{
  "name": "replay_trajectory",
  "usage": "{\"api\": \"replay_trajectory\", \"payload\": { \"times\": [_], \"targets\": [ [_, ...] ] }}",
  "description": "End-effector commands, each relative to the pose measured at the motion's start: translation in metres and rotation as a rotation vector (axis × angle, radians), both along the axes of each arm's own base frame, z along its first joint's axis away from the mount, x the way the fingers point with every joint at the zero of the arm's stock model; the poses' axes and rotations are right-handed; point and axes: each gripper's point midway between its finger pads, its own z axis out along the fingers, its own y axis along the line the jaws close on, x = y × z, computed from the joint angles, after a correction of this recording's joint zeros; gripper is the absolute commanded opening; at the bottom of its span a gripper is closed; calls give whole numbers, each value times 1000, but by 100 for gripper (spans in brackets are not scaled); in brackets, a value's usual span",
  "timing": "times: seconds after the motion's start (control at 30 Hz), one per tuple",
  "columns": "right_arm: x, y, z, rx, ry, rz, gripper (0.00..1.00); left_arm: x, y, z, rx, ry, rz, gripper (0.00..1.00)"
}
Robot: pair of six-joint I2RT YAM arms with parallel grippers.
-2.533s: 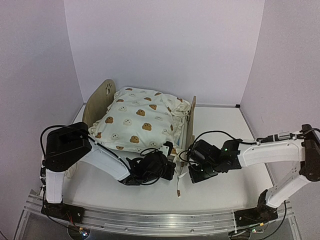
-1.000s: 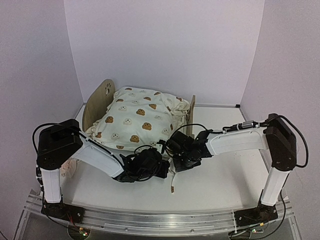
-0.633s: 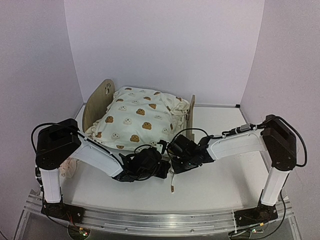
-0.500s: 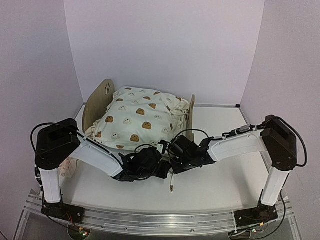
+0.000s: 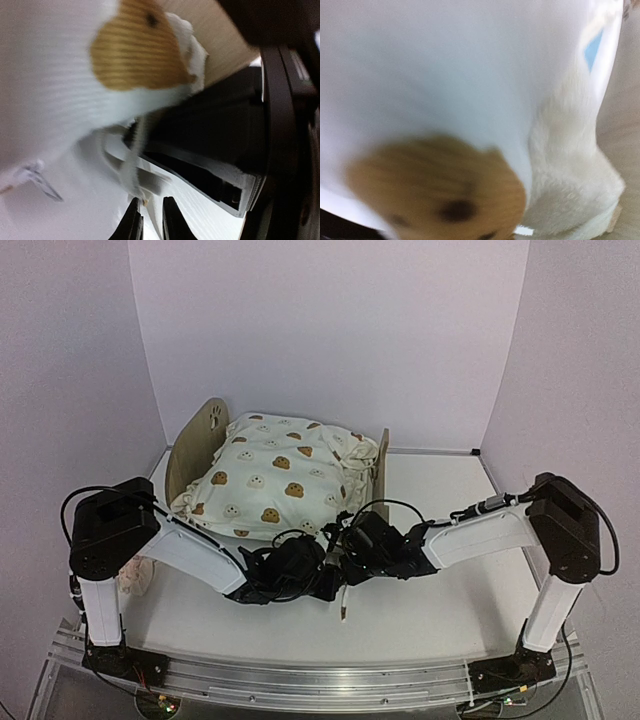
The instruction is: Set up the pet bed
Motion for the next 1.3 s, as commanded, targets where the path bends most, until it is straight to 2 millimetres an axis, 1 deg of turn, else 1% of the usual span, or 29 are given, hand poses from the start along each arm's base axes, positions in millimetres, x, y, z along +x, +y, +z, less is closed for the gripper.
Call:
{"api": "replay_trajectory", "payload": {
  "times": [0.0,0.2,0.4,0.43,0.5,0.57,0.67,0.73,0.87,1.0,1.13,1.27],
  "targets": [
    [7,18,31,88,-112,68,0,-7,-19,42,-86,-44,-58,18],
    [7,20,25,79,-126,101,0,-9,-11,46,-93,-39,-45,28],
    [8,19,22,75,-157,118,0,-12,5,45,-87,-22,-16,34],
    [8,19,22,81,-165,121,0,-12,9,47,-90,-21,-11,35],
    [8,20,23,87,-176,127,0,-11,19,50,-80,-22,20,36],
    [9,21,23,90,-185,137,0,-7,36,54,-59,-31,79,38],
    [9,24,23,101,-204,154,0,-5,54,64,-56,-58,124,44],
    [9,25,22,100,-212,163,0,0,66,67,-38,-73,164,46],
    [10,28,21,102,-223,181,0,10,80,69,-38,-72,199,46],
    [9,33,21,116,-229,203,0,19,79,66,-49,-56,184,45],
    [7,37,20,129,-234,227,0,25,69,62,-62,-45,147,48],
    [6,38,18,130,-237,241,0,31,61,59,-105,-24,99,47]
  ]
}}
